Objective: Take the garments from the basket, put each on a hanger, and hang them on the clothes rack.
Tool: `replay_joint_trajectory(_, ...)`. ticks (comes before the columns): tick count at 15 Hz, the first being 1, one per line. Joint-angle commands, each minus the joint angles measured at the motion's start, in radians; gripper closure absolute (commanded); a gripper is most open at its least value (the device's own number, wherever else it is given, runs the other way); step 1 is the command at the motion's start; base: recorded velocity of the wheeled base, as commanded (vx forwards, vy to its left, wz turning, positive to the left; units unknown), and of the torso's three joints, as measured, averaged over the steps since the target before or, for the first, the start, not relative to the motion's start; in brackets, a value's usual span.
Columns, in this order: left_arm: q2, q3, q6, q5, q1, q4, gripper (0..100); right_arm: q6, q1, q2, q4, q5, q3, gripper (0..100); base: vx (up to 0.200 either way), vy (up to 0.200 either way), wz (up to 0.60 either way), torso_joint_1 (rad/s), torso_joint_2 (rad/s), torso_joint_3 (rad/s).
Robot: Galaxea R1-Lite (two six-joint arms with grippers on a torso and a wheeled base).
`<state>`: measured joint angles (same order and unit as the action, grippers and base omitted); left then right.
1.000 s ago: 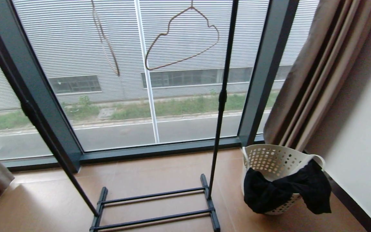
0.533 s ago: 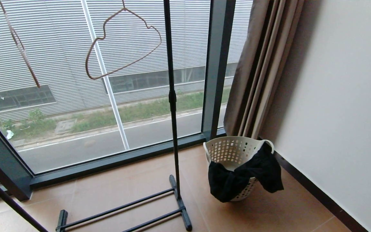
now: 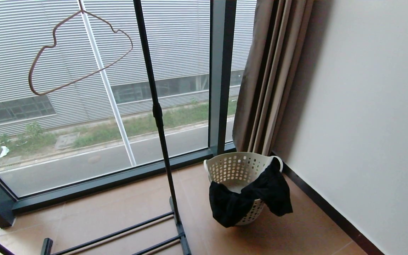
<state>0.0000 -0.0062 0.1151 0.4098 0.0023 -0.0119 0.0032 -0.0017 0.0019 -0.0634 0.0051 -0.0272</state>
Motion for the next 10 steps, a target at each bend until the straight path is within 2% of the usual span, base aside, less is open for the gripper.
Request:
replay_joint_trajectory(1,0.002,0.0,0.0,0.0,0.001,0.0,0,0.0,0.0,0.0,0.001,0.001,0.0,0,0.2,0.0,0.0,0.002,0.0,0.002)
replay_joint_trajectory(2,0.002,0.0,0.0,0.0,0.001,0.0,0,0.0,0.0,0.001,0.001,0.001,0.0,0,0.2,0.0,0.0,0.007,0.0,-0.002)
replay_joint_trajectory(4,0.002,0.002,0.001,-0.002,0.001,0.0,0,0.0,0.0,0.001,0.001,-0.001,0.0,0,0.2,-0.2,0.0,-0.005,0.0,-0.002)
replay_joint_trajectory(10,0.002,0.002,0.001,-0.002,0.001,0.0,0,0.0,0.0,0.0,0.001,0.001,0.0,0,0.0,-0.2,0.0,0.006,0.0,0.002)
